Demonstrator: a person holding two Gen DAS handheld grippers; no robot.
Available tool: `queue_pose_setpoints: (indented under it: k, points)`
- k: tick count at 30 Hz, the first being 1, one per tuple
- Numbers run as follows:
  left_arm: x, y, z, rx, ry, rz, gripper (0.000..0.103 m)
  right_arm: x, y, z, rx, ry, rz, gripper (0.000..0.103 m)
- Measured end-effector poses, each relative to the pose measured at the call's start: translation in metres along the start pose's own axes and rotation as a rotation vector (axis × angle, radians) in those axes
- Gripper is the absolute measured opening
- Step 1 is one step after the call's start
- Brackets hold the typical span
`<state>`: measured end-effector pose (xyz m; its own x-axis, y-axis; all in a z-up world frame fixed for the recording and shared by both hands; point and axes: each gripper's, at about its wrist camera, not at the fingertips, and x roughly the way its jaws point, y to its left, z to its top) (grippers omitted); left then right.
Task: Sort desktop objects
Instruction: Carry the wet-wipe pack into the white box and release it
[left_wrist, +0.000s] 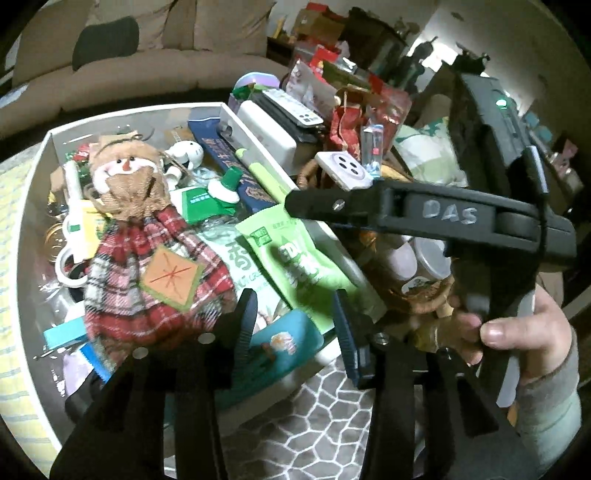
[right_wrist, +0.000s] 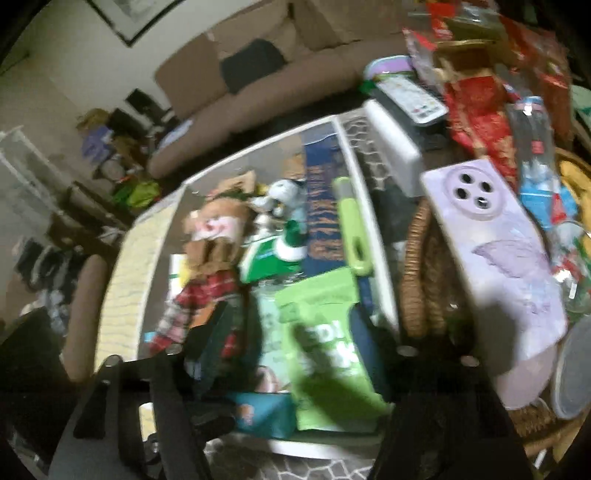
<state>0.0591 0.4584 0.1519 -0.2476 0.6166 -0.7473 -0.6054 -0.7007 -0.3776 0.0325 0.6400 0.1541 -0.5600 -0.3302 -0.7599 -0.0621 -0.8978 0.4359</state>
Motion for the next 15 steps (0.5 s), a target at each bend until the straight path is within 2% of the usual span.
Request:
queue_pose_setpoints:
  k: [2,4,5,7,10,12,13,15]
  points:
    - [-0.005,0.002,-0.003,-0.003,0.000,0.005,0.040,0.017,0.003,-0.003,0.005,0.048,0.018,0.051]
    - [-0.009,0.004,-0.006,-0.004,-0.002,0.013,0.044,0.036,-0.002,-0.009,0.015,0.102,-0.023,0.048]
    - [-0.012,0.005,-0.007,-0.002,-0.003,0.020,0.045,0.043,-0.007,-0.011,0.029,0.111,-0.062,0.048]
    - [-0.017,0.007,-0.009,-0.001,-0.005,0.027,0.045,0.044,-0.015,-0.009,0.054,0.094,-0.054,0.043]
    - [-0.027,0.012,-0.011,-0.007,-0.017,0.043,0.052,0.035,-0.011,-0.009,0.053,0.077,-0.042,0.045]
    - [-0.037,0.016,-0.012,-0.014,-0.039,0.064,0.065,0.023,0.004,-0.011,0.001,0.049,-0.058,0.049]
    - [-0.043,0.018,-0.013,-0.015,-0.054,0.085,0.068,0.017,0.012,-0.013,-0.025,0.032,-0.070,0.056]
    - [-0.054,0.022,-0.016,-0.020,-0.076,0.131,0.082,0.008,0.027,-0.019,-0.079,0.001,-0.104,0.064]
